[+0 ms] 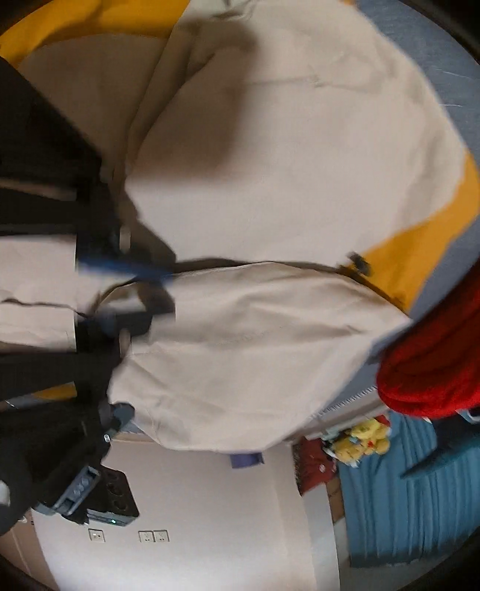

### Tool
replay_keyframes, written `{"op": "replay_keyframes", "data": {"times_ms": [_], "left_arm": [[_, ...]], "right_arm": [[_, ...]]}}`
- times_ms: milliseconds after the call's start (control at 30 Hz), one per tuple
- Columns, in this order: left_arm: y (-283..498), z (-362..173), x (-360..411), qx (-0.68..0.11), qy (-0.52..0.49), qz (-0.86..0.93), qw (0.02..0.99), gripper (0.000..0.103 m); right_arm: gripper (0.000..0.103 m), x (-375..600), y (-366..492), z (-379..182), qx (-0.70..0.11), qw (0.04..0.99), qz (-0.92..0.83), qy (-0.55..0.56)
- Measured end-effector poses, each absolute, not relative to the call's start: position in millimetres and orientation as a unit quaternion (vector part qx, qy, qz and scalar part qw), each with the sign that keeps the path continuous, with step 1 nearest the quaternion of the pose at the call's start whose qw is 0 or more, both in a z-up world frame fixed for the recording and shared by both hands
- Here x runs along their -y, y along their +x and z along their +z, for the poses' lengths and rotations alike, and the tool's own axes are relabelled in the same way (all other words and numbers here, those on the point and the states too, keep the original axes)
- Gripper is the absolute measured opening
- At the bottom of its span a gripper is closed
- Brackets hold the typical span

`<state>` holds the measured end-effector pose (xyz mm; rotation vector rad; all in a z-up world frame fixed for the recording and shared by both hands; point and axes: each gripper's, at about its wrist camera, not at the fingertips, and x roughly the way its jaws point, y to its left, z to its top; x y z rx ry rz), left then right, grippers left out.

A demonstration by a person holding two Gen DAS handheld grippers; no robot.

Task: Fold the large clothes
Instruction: 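Fold the held hood down over the jacket body with the left tool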

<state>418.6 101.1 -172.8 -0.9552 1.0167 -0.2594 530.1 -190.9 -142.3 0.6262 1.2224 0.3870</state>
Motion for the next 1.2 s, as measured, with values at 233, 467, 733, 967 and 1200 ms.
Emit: {"op": "replay_keyframes", "data": {"times_ms": [233,467,733,967,1200], "left_arm": [[408,-119,-88,-0.431,-0.392,-0.14,0.801,0.002],[405,-177,-69,-0.556,-0.298,-0.07,0.773,0.004],[395,-117,-61,-0.506,-0.211,-0.026,0.836,0.008],[398,-130,-16,-0.496,-0.185,-0.124,0.839,0.01],[405,-173,-23,-0.568,-0.214,-0.116,0.786,0.01]], "right_arm": [[0.002,207,518,-101,-0.477,0.788,0.19,0.341],[0.005,206,513,-185,-0.625,0.7,0.093,0.333],[0.025,203,519,-127,-0.563,0.791,0.043,0.235],[0.034,189,537,-84,-0.471,0.843,0.147,0.214],[0.034,197,548,-160,-0.561,0.783,0.12,0.24]]}}
